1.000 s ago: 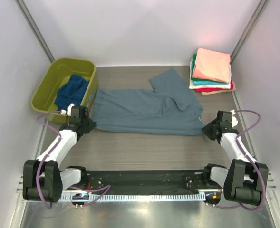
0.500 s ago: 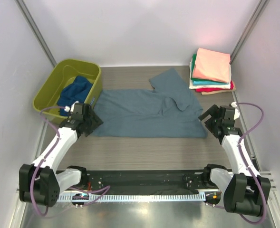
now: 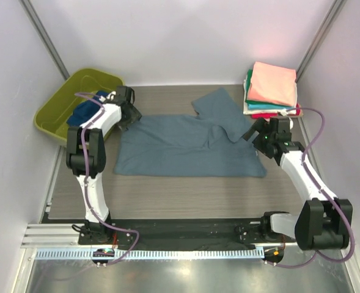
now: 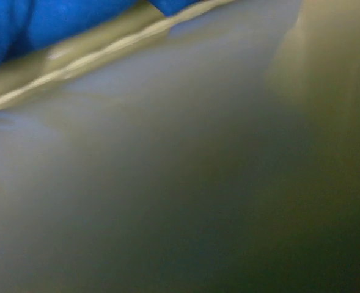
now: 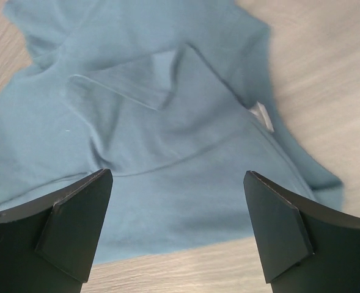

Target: Fold and stack the t-shirts

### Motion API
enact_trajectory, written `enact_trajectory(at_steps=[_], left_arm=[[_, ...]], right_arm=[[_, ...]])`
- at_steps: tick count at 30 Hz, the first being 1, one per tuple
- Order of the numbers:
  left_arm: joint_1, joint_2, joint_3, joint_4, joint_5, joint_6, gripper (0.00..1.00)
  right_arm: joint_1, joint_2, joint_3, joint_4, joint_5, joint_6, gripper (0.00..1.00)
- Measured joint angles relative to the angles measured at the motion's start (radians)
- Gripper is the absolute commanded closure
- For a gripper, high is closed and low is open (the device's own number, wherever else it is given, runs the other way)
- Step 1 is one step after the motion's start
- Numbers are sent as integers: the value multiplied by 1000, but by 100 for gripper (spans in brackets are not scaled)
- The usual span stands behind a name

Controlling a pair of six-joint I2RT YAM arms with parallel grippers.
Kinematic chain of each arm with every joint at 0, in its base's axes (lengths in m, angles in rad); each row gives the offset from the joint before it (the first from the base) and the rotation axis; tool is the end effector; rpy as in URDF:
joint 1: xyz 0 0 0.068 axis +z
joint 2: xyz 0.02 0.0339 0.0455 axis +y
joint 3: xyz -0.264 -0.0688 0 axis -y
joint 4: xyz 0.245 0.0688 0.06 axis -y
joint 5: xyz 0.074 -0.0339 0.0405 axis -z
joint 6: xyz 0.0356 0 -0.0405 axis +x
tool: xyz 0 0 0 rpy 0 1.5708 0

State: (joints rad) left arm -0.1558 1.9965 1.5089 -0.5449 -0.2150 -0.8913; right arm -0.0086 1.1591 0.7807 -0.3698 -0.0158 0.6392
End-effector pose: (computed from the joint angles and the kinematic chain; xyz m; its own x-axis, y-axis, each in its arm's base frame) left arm 0.4253 -0.0591 0.1988 -0.5669 -0.6803 -0.4647 -0.6324 0.7208 -0.2837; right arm 0.2445 -0.0015 0.2461 -0.5478 0.6012 -0.5818 0.4034 0.7990 0.4458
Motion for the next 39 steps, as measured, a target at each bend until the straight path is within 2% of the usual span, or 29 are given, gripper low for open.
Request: enact_trajectory(at_steps=[3,7,10,13,15,18,22,24,25,28,30,35,39], left_arm=[[27,108,174,-64,19,-21,36],[76,307,521,-175,50,-35,36],[113,434,775,-272,90,-43,35],[115,421,822,-355,149,-47,31],[111,337,733,-341,170,-40,28],[100,125,524,-346,183,-17,27],[51,-274,242,-339,161,55,26],[21,-478,126,-329,151,91,22],[5,-594,42,-295,149,113,20],[4,-808,-141,-277,133,167,18],[11,-861,-219,-287,123,198,20],[13,-827,-369,-295,147,282,21],[13,-913,-486,-329,109,329,20]], right_arm=[[45,85,85,0,1,-17,5],[103,227,244,-4,0,-53,5],[136,393,435,-12,-2,-100,5],[159,569,646,-22,13,-156,5],[172,695,797,-33,24,-193,5],[186,896,1041,-48,47,-249,5],[197,1143,1339,-92,87,-309,5],[201,1254,1480,-110,114,-338,5],[204,1295,1521,-111,127,-351,4],[209,1397,1620,-116,181,-399,3],[211,1445,1658,-116,223,-427,2],[214,1542,1731,-63,294,-480,2],[214,1596,1776,-13,313,-501,2]])
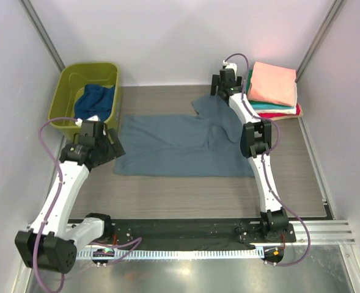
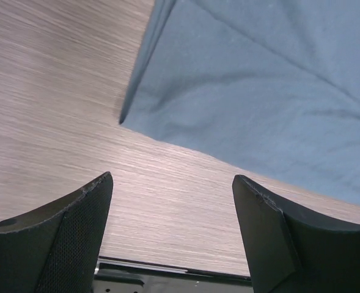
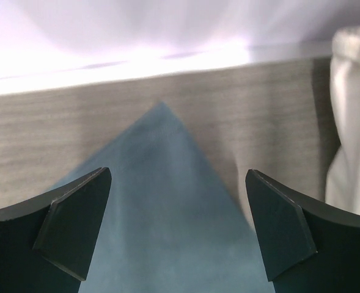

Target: Fold and stack the t-shirts

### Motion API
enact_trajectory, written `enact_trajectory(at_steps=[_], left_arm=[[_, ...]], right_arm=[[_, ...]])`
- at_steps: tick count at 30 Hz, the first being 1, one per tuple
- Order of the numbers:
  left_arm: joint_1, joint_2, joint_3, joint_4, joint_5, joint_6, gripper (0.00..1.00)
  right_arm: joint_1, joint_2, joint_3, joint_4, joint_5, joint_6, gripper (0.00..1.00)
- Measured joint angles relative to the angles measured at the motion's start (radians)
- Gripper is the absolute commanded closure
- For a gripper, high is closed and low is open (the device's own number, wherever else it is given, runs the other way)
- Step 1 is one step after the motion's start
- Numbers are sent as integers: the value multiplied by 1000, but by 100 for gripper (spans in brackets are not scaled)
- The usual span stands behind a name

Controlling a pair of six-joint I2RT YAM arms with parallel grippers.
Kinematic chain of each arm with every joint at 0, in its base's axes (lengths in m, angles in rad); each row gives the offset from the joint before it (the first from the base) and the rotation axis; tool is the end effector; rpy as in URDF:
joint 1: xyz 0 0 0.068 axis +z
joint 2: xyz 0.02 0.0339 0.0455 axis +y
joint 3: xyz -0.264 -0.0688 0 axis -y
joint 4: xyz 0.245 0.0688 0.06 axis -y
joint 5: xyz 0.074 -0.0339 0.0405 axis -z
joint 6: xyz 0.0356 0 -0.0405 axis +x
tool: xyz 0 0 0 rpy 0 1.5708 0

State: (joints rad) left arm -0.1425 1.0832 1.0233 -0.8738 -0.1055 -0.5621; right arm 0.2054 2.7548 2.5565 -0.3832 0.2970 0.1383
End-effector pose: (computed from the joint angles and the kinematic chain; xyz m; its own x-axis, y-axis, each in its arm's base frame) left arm 0.2080 -0.0260 0.3040 -0.7155 -0.4328 -0.5484 -0.3570 0.9013 -0.2454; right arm 0.5962 0.1136 0.1643 -0.5265 0.0250 -0.8498 0.1181 0.9920 -0.0440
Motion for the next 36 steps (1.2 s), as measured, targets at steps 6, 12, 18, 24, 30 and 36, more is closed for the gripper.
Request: enact_trajectory(at_steps=[6,12,18,24,30,36], left_arm=[[0,-117,6,8,-48,23,20],[0,-89,9,7,-95,26,21],[0,-92,9,6,-119,26,21],[0,-95,9,5,-123,26,21],[0,-97,9,5,-121,20,23],[-5,-62,10,5,-100,-2,23]], right_arm=[[3,75,68,63,-12,-24,18],[15,87,76,69,-95,-12,49],[18,87,76,63,-161,15,99],[17,57,17,94,-171,18,99],[24,-155,-272,95,-151,-1,99],[29,-507,-609,123,-89,-7,99]])
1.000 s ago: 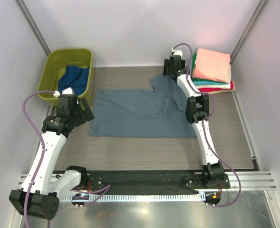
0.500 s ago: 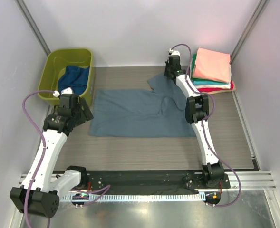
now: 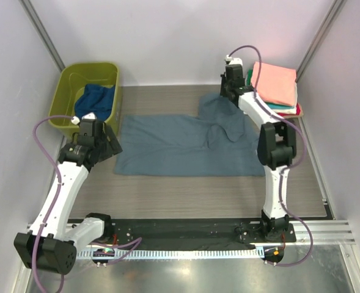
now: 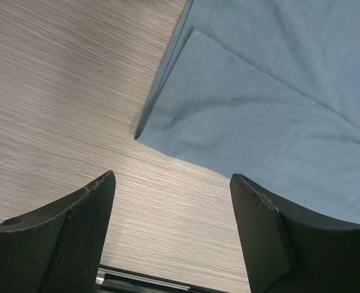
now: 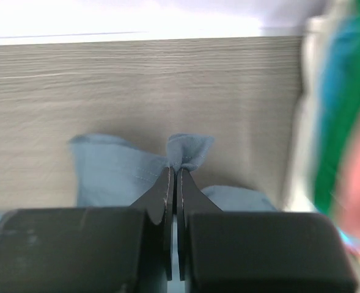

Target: Fold and stack the t-shirts

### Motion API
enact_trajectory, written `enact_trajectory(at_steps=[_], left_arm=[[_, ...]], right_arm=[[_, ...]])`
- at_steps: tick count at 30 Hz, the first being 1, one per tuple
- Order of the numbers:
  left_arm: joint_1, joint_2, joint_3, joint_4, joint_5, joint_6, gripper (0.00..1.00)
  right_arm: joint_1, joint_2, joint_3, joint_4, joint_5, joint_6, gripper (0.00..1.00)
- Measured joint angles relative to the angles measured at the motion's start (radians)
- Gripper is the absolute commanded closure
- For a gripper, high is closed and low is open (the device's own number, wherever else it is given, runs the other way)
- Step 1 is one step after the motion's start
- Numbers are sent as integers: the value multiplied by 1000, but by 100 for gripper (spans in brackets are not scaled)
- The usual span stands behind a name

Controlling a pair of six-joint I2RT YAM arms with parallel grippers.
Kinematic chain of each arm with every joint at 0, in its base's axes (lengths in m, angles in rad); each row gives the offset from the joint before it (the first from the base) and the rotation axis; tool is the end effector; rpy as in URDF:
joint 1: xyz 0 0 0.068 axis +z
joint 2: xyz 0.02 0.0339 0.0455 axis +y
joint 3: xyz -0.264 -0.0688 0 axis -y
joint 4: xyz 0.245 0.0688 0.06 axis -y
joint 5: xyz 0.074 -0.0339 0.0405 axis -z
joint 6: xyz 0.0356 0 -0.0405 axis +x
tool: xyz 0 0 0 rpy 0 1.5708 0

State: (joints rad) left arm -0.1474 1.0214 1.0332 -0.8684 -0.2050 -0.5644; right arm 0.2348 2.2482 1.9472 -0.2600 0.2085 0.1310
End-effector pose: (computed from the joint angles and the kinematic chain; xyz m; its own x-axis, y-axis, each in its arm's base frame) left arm 0.1966 -0.0219 0.3193 -0.6379 -0.4347 -0.6357 -0.3898 0.8942 -0.2204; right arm 0.5166 0.1160 0.2460 -0.5205 0.0069 -0.8539 0.0109 0.9999 0.0014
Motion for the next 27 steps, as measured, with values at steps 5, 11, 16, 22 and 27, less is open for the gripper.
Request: enact_trajectory(at_steps=[5,11,16,22,27], left_arm=[[-6,77,51,-2,17,-33,23],[-23,254,190,23,44,-88,24],[-77,528,424,28,36,-121,24],[-134,855,727,1,14,-136,25],[-146,1062,913,-46,-4,-133,24]], right_arm=[[1,-306,-282,96,6,-2,99],[1,-554,-636,210,14,4,99],[1,-652,-834,216,53,20,99],[-10,-746,-912,168,166,46,99],[-97,-824,-932,145,212,95,99]])
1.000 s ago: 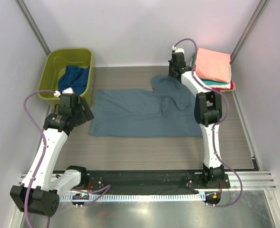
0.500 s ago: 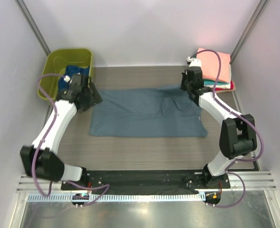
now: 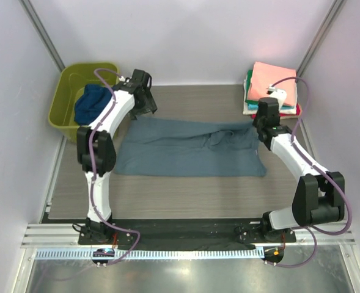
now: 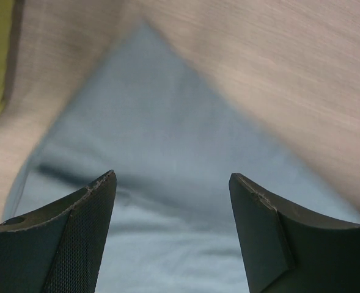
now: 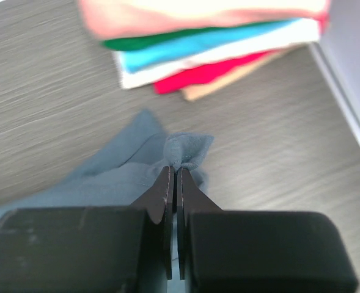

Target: Fold and stack the t-shirts

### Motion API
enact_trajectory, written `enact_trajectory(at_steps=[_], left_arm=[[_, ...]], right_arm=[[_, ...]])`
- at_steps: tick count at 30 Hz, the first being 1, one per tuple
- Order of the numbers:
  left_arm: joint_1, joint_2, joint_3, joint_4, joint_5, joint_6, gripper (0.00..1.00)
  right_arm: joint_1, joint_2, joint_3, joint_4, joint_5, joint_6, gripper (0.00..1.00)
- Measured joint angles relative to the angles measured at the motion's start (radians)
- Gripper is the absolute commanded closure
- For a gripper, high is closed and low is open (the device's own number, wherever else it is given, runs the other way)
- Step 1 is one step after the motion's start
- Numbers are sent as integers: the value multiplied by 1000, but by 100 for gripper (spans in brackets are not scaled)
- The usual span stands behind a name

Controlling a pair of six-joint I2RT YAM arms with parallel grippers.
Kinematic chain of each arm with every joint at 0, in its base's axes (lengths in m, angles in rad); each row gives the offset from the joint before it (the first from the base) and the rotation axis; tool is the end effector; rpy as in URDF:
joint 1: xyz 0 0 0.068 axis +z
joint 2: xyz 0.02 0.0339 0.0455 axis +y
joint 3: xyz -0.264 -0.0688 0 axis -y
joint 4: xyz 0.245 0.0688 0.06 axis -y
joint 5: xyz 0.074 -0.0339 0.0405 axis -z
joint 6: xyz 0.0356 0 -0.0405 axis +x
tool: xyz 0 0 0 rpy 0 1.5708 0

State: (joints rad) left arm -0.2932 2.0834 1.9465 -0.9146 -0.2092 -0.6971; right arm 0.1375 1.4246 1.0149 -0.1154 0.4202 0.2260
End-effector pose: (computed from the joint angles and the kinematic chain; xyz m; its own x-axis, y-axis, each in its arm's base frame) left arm 0.4371 -0.1242 0.2751 -0.7554 -0.4279 -0.4962 -0.3925 0.9019 -0.1804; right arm 0.3213 0.0298 0.2787 -0.4336 0.1465 -0.8891 0.3301 0.9439 -0.0054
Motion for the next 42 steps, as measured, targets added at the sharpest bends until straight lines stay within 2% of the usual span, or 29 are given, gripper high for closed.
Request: enact_trajectory(at_steps=[5,8,14,20,23,32,33,35,36,37,38,42], left_arm=[[2,216,260,-52,-23,19,25],[4,297,335,-53,-27,27,25],[14,391,398,-50,-27,32,25],[21,414,388,-37,-34,33,27],[21,426,387,-22,-34,32,31],[20,469,394,-6,-54,35,51],[21,470,395,-6,-57,36,61],[21,472,396,-3,-61,36,73],[23,473,399,-3,-61,39,85],[24,475,403,-2,-61,40,90],[26,478,407,-2,-60,42,99],[35,498,451,-7,-49,43,100]], right_arm=[[-69,-30,-50,-19,10,24,99],[-71,-30,-58,-38,6,32,99],[-73,-30,-59,-36,-32,43,99],[-74,-25,-59,-34,-61,53,99],[-74,-21,-60,-32,-72,59,99],[-74,-8,-59,-20,-83,66,99],[-74,-8,-59,-19,-84,65,99],[-74,-7,-59,-19,-85,66,99],[-74,-6,-60,-17,-87,66,99],[-74,-3,-59,-14,-89,67,99],[-74,0,-59,-11,-92,69,99],[-74,38,-53,-2,-117,73,99]])
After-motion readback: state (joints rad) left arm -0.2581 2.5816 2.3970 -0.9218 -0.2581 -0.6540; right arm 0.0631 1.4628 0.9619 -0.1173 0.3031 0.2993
